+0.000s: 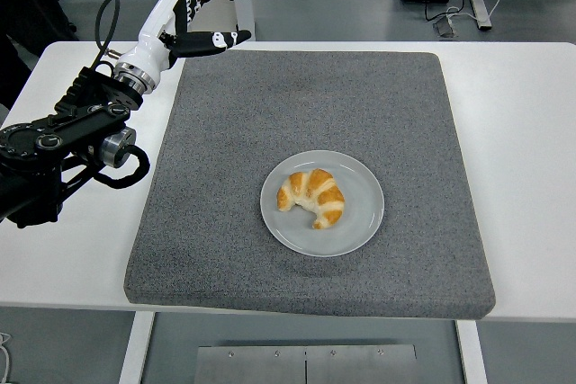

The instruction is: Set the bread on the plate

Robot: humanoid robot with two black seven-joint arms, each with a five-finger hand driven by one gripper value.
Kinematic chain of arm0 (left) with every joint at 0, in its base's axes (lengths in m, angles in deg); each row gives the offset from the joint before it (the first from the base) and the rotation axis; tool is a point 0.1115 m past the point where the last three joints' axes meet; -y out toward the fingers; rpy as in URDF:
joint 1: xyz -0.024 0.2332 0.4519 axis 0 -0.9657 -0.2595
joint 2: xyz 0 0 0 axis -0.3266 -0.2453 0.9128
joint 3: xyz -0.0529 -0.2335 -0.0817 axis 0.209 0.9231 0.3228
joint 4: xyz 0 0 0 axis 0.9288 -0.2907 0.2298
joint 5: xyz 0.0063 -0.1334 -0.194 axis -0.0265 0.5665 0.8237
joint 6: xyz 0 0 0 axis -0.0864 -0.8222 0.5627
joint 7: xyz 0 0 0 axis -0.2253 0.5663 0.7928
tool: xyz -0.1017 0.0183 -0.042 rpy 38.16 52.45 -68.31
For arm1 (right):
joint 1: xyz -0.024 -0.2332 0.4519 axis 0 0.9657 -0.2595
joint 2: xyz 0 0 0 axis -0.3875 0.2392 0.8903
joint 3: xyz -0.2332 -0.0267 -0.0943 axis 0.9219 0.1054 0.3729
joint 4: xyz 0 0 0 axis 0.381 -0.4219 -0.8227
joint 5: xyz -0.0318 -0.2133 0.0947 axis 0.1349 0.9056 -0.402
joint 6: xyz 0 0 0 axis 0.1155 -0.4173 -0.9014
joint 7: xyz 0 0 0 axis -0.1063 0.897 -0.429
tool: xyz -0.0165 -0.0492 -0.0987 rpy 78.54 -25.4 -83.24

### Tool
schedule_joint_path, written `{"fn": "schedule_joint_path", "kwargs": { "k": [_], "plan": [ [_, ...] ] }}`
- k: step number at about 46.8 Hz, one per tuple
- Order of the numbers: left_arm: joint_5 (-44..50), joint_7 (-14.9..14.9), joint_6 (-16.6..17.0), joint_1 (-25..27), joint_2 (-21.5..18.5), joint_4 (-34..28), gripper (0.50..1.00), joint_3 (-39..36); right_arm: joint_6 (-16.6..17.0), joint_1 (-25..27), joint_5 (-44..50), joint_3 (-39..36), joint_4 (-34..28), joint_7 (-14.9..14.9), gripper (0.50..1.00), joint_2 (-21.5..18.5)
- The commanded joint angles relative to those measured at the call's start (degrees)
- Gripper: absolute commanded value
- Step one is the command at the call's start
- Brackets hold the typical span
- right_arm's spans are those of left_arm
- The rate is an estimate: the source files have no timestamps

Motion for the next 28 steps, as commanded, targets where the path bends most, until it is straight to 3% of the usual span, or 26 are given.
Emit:
{"fn": "schedule_joint_path", "kwargs": {
  "k": [1, 6, 16, 21, 28],
  "plan": [
    [3.4, 0.0, -0.3, -1.2, 1.9, 3.7, 0.968, 2.9, 0.0, 0.0, -0.1, 0.0, 0.0, 0.0, 1.000, 0.0],
    [4.3, -0.1, -1.4, -2.8, 4.6, 7.9, 0.968, 6.7, 0.0, 0.0, -0.1, -0.1, 0.0, 0.0, 1.000, 0.0],
    [7.4, -0.2, -8.4, -6.1, 10.6, 15.6, 0.968, 16.4, 0.0, 0.0, -0.1, 0.0, 0.0, 0.0, 1.000, 0.0],
    [8.0, -0.1, -11.2, -6.9, 12.1, 18.9, 0.968, 17.9, 0.0, 0.0, 0.0, 0.0, 0.0, 0.0, 1.000, 0.0],
    [10.7, -0.1, -12.7, -6.8, 13.2, 22.0, 0.968, 19.8, 0.2, -1.1, -0.1, -0.2, 0.6, 0.0, 1.000, 0.0]
  ]
}}
